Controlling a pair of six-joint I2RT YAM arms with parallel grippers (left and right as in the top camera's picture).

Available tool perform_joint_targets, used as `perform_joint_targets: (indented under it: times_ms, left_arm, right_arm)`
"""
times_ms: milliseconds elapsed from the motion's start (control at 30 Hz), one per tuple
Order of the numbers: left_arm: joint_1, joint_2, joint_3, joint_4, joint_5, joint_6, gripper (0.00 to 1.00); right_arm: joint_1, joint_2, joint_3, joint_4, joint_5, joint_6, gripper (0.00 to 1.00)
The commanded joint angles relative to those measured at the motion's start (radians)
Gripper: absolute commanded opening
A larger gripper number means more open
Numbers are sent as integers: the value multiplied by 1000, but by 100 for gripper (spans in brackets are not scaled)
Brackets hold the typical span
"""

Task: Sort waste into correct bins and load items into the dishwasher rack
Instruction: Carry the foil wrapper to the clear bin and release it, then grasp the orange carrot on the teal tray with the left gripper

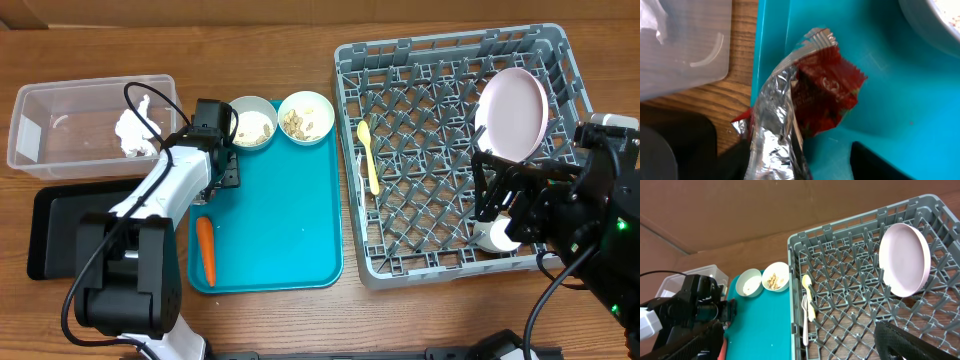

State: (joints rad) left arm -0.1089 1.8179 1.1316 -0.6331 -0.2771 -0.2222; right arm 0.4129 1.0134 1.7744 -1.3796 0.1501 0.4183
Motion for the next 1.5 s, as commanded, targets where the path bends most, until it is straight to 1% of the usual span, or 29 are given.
perform_joint_targets:
  times_ms: [0, 67, 100, 133, 167, 300, 400, 533, 600, 700, 967, 1000, 1033, 1067, 1133, 1167, 1200, 1267, 1333, 1367, 1400, 1433, 1467]
  left_arm:
    - [7, 0, -3, 4, -17, 16, 37]
    - [7, -4, 0, -8, -12, 16, 18]
    - [7, -8, 4, -23, -10, 14, 11]
    - [7, -15, 13, -44, -10, 11, 5]
    - [7, -23, 23, -65, -10, 9, 4]
    - [7, -76, 89, -172, -10, 5, 4]
    - [5, -134, 174, -277, -6, -18, 4]
    - [6, -204, 270, -350, -4, -17, 4]
    - [12, -235, 302, -334, -27, -17, 4]
    - [35, -247, 305, -262, -85, -17, 4]
    - [161, -112, 304, -79, -88, -8, 4]
    - [170, -100, 304, -61, -87, -8, 6]
    - [177, -93, 304, -41, -89, -3, 9]
    - [182, -92, 304, -23, -88, 9, 18]
    - [183, -96, 317, -24, -89, 23, 52]
    - [183, -98, 335, -46, -88, 25, 66]
    - [183, -100, 354, -76, -84, 25, 68]
    - [178, -105, 399, -160, -46, 24, 69]
    - [171, -113, 443, -253, -7, 24, 82]
    - [167, -117, 457, -294, 4, 23, 82]
    - [164, -122, 470, -342, 25, 13, 80]
    - [159, -127, 476, -378, 50, 7, 76]
    - [151, -133, 476, -412, 77, 3, 65]
  right_arm:
    - [-1, -8, 7, 4, 14, 2, 100]
    - [-1, -8, 7, 4, 14, 2, 100]
    - [-1, -8, 7, 4, 14, 2, 100]
    - [-1, -8, 7, 4, 14, 2, 100]
    - [-1, -8, 7, 4, 14, 2, 100]
    - [-1, -8, 7, 4, 14, 2, 100]
    - [-1, -8, 7, 4, 14, 1, 100]
    - [-1, -8, 7, 4, 14, 2, 100]
    - [-1, -8, 7, 4, 14, 2, 100]
    - [-1, -8, 7, 4, 14, 2, 100]
    - [-1, -8, 7, 4, 14, 2, 100]
    - [-1, -8, 7, 4, 14, 2, 100]
    - [-1, -8, 7, 4, 14, 2, 100]
    - [-1, -8, 7, 4, 14, 2, 100]
    - [-1, -8, 7, 4, 14, 2, 100]
    - [-1, -8, 7, 4, 14, 2, 100]
    - [-1, -8, 7, 4, 14, 1, 100]
    - [-1, -8, 7, 4, 14, 1, 100]
    - [-1, -8, 7, 4, 14, 2, 100]
    - [-1, -8, 7, 4, 14, 2, 100]
    - [-1, -8, 7, 4, 14, 2, 100]
    - [-1, -8, 7, 4, 14, 1, 100]
    - [-1, -8, 7, 4, 14, 1, 100]
